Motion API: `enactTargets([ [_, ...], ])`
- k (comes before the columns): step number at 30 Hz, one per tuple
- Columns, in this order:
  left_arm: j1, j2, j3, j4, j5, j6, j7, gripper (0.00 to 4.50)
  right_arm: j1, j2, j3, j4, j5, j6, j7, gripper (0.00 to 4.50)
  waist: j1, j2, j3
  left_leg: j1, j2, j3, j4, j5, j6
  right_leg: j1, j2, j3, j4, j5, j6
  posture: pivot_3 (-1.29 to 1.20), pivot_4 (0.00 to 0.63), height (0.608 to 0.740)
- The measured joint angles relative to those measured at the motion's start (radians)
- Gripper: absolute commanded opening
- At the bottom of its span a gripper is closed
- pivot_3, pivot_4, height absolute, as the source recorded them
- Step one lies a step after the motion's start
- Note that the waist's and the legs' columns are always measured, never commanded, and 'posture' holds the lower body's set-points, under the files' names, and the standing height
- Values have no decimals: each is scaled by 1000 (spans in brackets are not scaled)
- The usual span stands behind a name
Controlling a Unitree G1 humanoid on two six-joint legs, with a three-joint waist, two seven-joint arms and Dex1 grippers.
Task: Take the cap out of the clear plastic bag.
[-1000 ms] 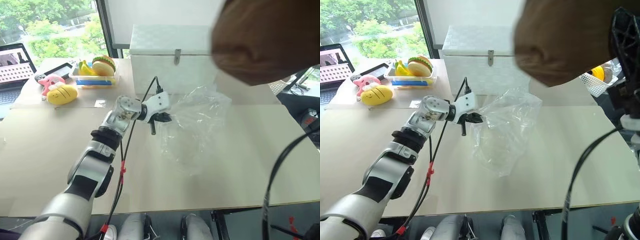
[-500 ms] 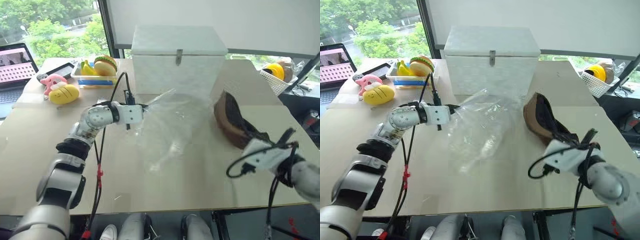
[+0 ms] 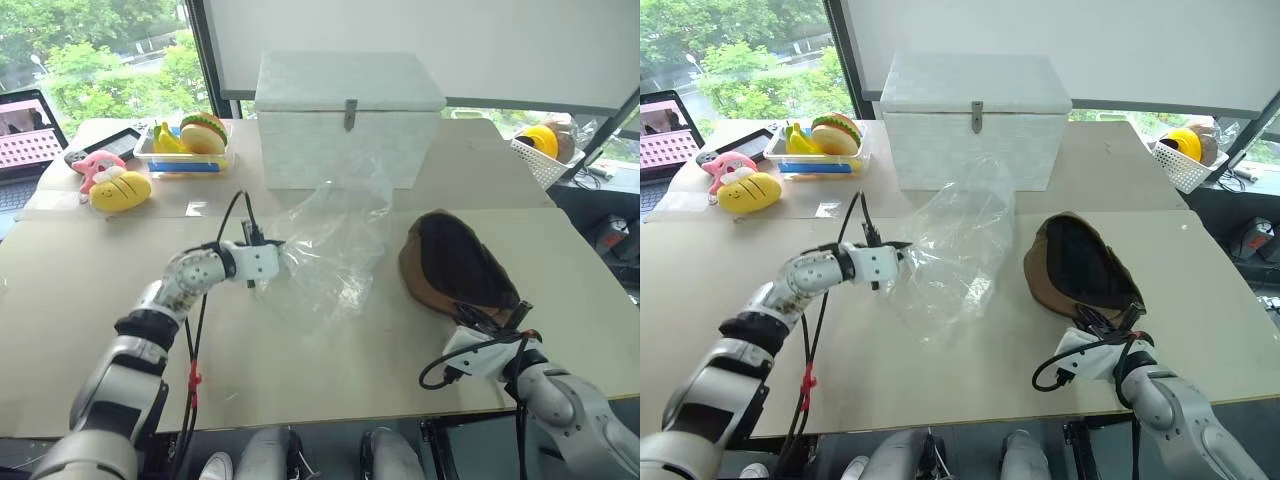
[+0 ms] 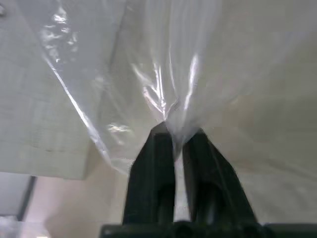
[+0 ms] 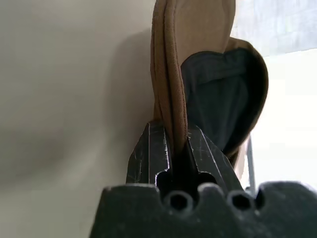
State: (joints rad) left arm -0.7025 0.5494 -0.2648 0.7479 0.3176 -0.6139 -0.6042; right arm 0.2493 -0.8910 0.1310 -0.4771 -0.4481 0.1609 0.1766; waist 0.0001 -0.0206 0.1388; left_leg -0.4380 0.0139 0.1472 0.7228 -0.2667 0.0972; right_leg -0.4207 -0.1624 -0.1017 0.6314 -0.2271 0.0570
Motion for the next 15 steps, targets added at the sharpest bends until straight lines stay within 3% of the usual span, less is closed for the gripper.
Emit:
enactTargets([
  [5,27,5,16,-43,-66,31,-75,3294,-2,41,-14,29,1,-31,37,2463,0,0,0,2,0,0,0,0,0,1,0,0,0,0,0,0,150,723],
  [7,29,8,24,-57,-86,43,-96,4146,-2,50,-36,34,6,-40,55,3304,-1,0,0,2,0,0,0,0,0,1,0,1,0,0,0,0,150,723],
  [8,29,10,27,-63,-89,48,-106,4319,-4,59,-48,34,17,-42,67,3461,-1,0,0,3,0,0,0,0,0,1,0,1,0,0,0,0,150,723],
  [9,29,13,28,-69,-95,50,-117,4500,-5,68,-58,34,30,-42,80,3936,-2,1,0,3,0,0,0,0,0,2,0,1,0,0,0,0,150,723],
  [11,40,21,32,-90,-128,59,-164,4500,-6,83,-72,23,68,-42,127,4447,-3,1,-1,4,0,0,-1,0,0,2,0,1,0,0,0,0,150,723],
  [15,81,32,35,-162,-227,109,-300,4500,-10,128,-112,-47,186,-1,232,4447,-7,1,-1,4,0,0,-1,0,0,2,0,1,1,0,-1,0,150,723],
])
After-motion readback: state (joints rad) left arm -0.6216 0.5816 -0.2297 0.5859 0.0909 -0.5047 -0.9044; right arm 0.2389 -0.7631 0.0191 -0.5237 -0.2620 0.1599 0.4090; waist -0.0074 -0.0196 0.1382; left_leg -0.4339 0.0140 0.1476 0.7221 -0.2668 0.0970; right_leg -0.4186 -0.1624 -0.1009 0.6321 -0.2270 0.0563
